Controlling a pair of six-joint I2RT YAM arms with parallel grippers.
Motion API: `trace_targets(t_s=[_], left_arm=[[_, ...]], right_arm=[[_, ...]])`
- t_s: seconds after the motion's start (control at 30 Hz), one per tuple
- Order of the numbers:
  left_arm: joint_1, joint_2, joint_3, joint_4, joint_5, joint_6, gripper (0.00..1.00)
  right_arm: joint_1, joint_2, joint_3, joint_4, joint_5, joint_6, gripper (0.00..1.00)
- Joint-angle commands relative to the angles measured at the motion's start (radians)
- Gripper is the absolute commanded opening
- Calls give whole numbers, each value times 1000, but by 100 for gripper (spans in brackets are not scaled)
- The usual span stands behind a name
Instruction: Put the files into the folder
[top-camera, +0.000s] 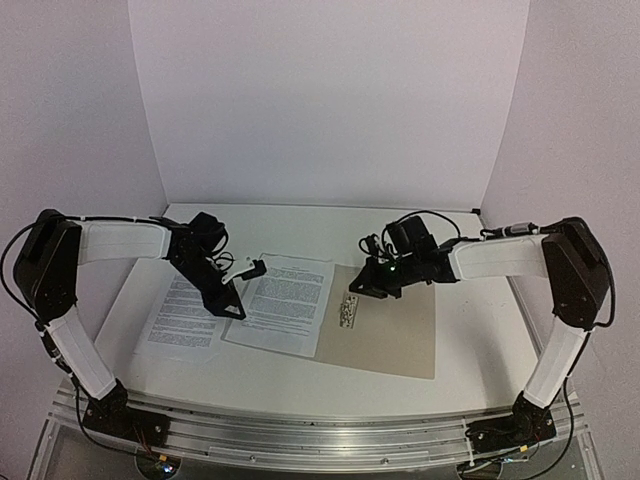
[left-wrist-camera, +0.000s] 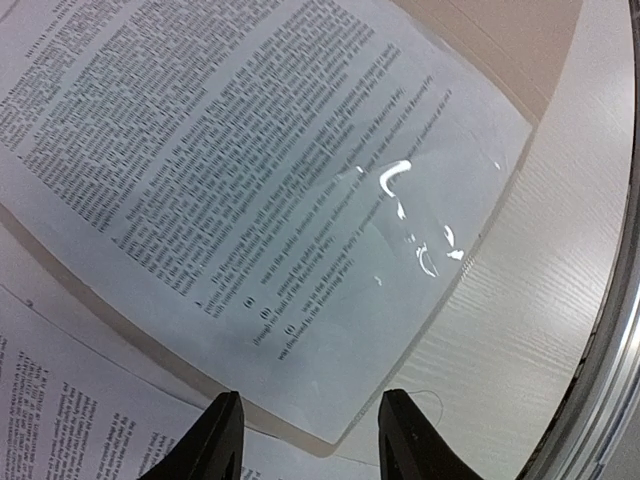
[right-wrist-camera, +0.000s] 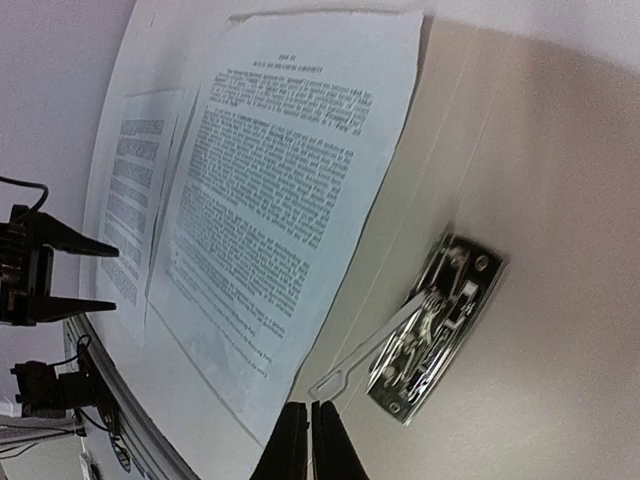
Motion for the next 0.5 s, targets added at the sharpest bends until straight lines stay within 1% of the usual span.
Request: trace_targets(t_s=[0.0,0.07,0.13,0.27,0.4,0.47], left_arm=[[3,-54,-94,43,19,234,49],[-2,-53,-120,74,5,259,51],[-19,-49,-155,115,-26,259,52],[-78,-43,-225,177,-87,228,52],[-136,-59,-281,204,-108,206,52],[-147,-60,-294,204,-107,198,52]], right_arm=[[42,-54,-98,63,-35,86,3],[67,-47,-146,131,-49,130,1],[82,-36,-163,154,-45,153,0],[84,-29,-175,175,-35,167,0],[84,15,-165,211,-49,174,0],[85,42,-158,238,-56,186,0]])
